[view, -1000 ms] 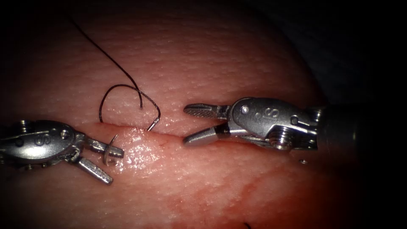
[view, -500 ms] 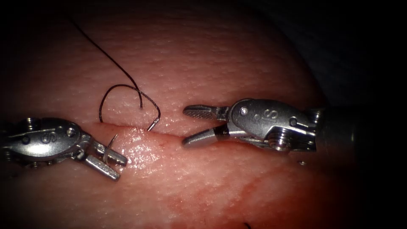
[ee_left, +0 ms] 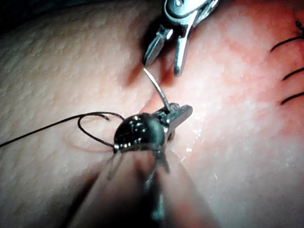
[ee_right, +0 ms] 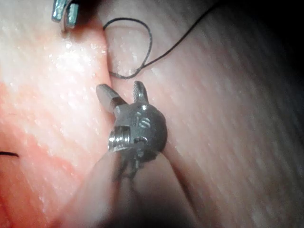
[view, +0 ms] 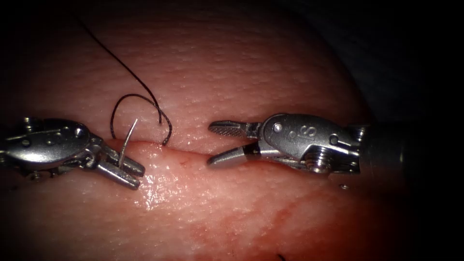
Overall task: Wound Closure
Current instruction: With the left tool grasp the needle and pull it through the incision
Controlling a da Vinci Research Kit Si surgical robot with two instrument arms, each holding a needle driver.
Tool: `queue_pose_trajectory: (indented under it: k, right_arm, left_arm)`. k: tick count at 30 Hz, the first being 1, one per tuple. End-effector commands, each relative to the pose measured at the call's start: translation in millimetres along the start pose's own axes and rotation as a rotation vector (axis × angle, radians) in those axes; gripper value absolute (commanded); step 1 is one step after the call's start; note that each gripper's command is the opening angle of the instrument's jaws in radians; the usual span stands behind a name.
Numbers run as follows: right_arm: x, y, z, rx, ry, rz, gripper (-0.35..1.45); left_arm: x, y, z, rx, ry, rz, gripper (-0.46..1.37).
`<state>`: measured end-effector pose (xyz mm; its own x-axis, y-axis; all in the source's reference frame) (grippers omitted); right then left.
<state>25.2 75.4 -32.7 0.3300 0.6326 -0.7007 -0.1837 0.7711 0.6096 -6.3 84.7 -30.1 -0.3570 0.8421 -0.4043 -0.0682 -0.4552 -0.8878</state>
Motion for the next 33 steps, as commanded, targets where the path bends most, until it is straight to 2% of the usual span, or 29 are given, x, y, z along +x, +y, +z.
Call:
queue_pose_trajectory:
  k: [1, 3, 4, 5, 7, 14, 20, 23, 25, 29, 31, 32, 33]
  right_arm:
    - [0.0, 0.0, 0.0, -0.002, 0.000, 0.000, 0.31]
    - [0.0, -0.1, 0.0, -0.002, 0.000, 0.000, 0.31]
    - [0.0, -0.1, 0.0, -0.002, 0.000, 0.000, 0.31]
    - [0.0, -0.1, 0.0, -0.002, 0.000, 0.000, 0.30]
    - [0.0, -0.2, 0.0, -0.002, 0.000, 0.000, 0.29]
    - [0.0, -0.2, 0.0, -0.002, 0.000, 0.000, 0.29]
    - [0.0, -0.3, 0.1, -0.002, 0.000, 0.000, 0.30]
    - [0.0, -0.3, 0.1, -0.002, 0.000, 0.000, 0.29]
    - [0.0, -0.3, 0.1, -0.002, 0.000, 0.000, 0.30]
    - [0.0, -0.4, 0.1, -0.001, 0.000, 0.000, 0.29]
    - [0.0, -0.5, 0.1, -0.001, 0.000, 0.000, 0.30]
    - [0.0, -0.5, 0.1, -0.001, 0.000, 0.000, 0.29]
    - [0.0, -0.5, 0.1, -0.001, 0.000, 0.000, 0.30]
  left_arm:
    - [0.2, 0.4, 0.1, -0.018, 0.006, -0.051, -0.35]
    - [0.2, 0.9, 0.2, -0.018, 0.009, -0.126, -0.35]
    - [0.1, 1.0, 0.2, -0.021, 0.011, -0.132, -0.35]
    - [0.1, 1.5, 0.2, -0.025, 0.015, -0.224, -0.35]
    - [0.1, 1.9, 0.2, -0.030, 0.024, -0.268, -0.35]
    - [1.2, 4.2, -0.1, -0.135, 0.087, -0.499, -0.35]
    - [2.3, 5.4, -0.7, -0.171, 0.090, -0.649, -0.35]
    - [2.9, 6.0, -1.2, -0.188, 0.095, -0.705, -0.35]
    - [3.7, 6.5, -1.6, -0.220, 0.123, -0.746, -0.35]
    - [5.1, 7.4, -2.3, -0.249, 0.152, -0.776, -0.35]
    - [6.4, 8.4, -2.9, -0.263, 0.165, -0.799, -0.35]
    - [6.7, 8.6, -3.1, -0.261, 0.170, -0.785, -0.35]
    - [7.6, 9.2, -3.5, -0.251, 0.187, -0.726, -0.35]
